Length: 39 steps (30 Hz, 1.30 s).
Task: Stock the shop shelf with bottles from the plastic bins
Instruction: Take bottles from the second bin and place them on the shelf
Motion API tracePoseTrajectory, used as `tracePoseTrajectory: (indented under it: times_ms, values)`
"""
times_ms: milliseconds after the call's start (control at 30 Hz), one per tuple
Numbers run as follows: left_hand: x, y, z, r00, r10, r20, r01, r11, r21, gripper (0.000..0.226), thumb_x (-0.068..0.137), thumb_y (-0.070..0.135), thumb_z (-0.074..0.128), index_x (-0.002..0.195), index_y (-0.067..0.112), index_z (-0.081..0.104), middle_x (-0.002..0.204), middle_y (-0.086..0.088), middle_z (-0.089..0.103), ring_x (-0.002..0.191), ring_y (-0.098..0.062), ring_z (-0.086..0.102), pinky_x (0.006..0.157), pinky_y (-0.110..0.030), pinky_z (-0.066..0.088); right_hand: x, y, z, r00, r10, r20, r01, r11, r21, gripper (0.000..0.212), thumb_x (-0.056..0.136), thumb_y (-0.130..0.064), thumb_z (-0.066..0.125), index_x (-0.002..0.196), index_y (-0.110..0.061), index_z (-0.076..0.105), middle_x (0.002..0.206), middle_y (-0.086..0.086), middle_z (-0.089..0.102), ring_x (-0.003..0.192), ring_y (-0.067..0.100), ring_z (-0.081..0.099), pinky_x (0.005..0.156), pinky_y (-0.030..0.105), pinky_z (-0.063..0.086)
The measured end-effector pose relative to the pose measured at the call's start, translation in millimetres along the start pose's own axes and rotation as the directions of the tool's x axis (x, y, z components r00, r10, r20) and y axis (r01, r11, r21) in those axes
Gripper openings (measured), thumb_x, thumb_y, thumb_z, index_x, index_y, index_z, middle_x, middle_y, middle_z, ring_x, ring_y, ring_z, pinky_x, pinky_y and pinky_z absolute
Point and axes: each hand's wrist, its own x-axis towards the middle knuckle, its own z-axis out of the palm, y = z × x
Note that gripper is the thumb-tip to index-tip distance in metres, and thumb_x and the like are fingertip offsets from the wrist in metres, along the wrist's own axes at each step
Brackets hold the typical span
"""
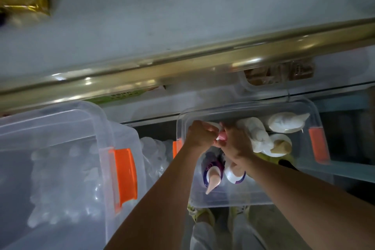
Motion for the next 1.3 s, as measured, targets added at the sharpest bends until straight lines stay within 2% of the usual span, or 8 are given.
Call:
tracePoseTrajectory:
  times_ms: [133,267,500,667,767,900,1067,1300]
  values:
    - [-22.4,14.5,-18.8,1.0,0.002,-0.025,-0.003,1.0,-0.017,0.019,0.084,0.009,0.069,0.069,0.02,0.071,0.075,-0.011,0.073,0.072,-0.023,0.072,0.079,-0.041,0.06,-16.5,-17.9,-22.2,0.995,-0.096,0.031,0.095,0.995,0.021,0.05,0.085,-0.038,0.07,0.129,-0.018,0.055,0.112,0.002,0.07,0.105,0.022,0.066,0.083,0.026,0.049]
    - [-60.8,47.6,-49.1,0.998,-0.051,-0.049,0.043,0.987,-0.157,0.01,0.086,0.006,0.065,0.079,0.002,0.07,0.065,-0.01,0.067,0.061,-0.021,0.066,0.073,-0.034,0.061,-32.3,-43.9,-65.0,0.977,-0.207,0.044,0.21,0.974,-0.089,0.044,0.084,-0.03,0.072,0.122,-0.018,0.053,0.118,0.004,0.067,0.108,0.024,0.063,0.085,0.03,0.048]
    - [-137.7,100.6,-88.1,1.0,-0.012,-0.023,0.004,0.949,-0.316,0.032,0.097,0.018,0.05,0.097,-0.007,0.069,0.084,-0.022,0.069,0.066,-0.024,0.066,0.062,-0.025,0.057,-75.1,-90.0,-149.7,0.932,-0.344,0.113,0.357,0.924,-0.134,0.042,0.081,-0.027,0.075,0.115,-0.016,0.053,0.113,0.004,0.066,0.099,0.021,0.063,0.084,0.033,0.052]
    - [-188.8,128.6,-111.6,0.997,0.041,-0.061,-0.062,0.913,-0.404,0.02,0.092,0.011,0.054,0.086,0.001,0.07,0.075,-0.013,0.066,0.064,-0.02,0.062,0.062,-0.024,0.053,-108.6,-127.4,-207.1,0.903,-0.404,0.148,0.425,0.891,-0.158,0.043,0.078,-0.029,0.078,0.114,-0.016,0.057,0.107,-0.003,0.067,0.095,0.015,0.063,0.084,0.031,0.052]
    - [-216.9,132.1,-120.4,0.987,0.098,-0.125,-0.14,0.907,-0.398,0.01,0.08,0.01,0.064,0.086,0.006,0.071,0.073,-0.001,0.064,0.064,-0.008,0.059,0.067,-0.026,0.049,-131.3,-152.3,-245.5,0.883,-0.435,0.175,0.465,0.861,-0.204,0.026,0.079,-0.028,0.075,0.094,-0.021,0.054,0.086,-0.012,0.057,0.083,0.013,0.056,0.066,0.023,0.042]
    - [-247.2,122.3,-126.5,0.974,0.217,-0.059,-0.224,0.914,-0.339,0.053,0.064,-0.009,0.061,0.115,0.004,0.059,0.099,-0.006,0.065,0.083,-0.006,0.064,0.071,-0.018,0.048,-160.7,-188.9,-299.1,0.846,-0.505,0.173,0.532,0.823,-0.199,0.033,0.075,-0.026,0.074,0.067,-0.03,0.042,0.07,-0.015,0.054,0.071,0.011,0.054,0.062,0.024,0.04]
    - [-283.2,131.3,-140.0,0.948,0.316,-0.037,-0.309,0.887,-0.343,0.082,0.054,0.01,0.091,0.126,0.019,0.053,0.118,-0.002,0.067,0.111,-0.02,0.063,0.095,-0.038,0.053,-204.5,-236.3,-369.2,0.797,-0.575,0.185,0.599,0.791,-0.124,0.021,0.075,-0.033,0.077,0.086,-0.031,0.06,0.097,-0.014,0.069,0.088,0.005,0.063,0.081,0.031,0.051]
    - [-349.5,196.1,-187.7,0.867,0.493,-0.07,-0.496,0.841,-0.216,0.076,0.055,0.026,0.093,0.122,0.02,0.057,0.116,0.002,0.069,0.108,-0.018,0.065,0.092,-0.043,0.055,-254.0,-285.6,-440.5,0.774,-0.628,0.082,0.617,0.776,0.129,0.024,0.084,-0.017,0.074,0.097,-0.001,0.062,0.1,-0.013,0.071,0.063,0.001,0.06,0.058,0.024,0.049]
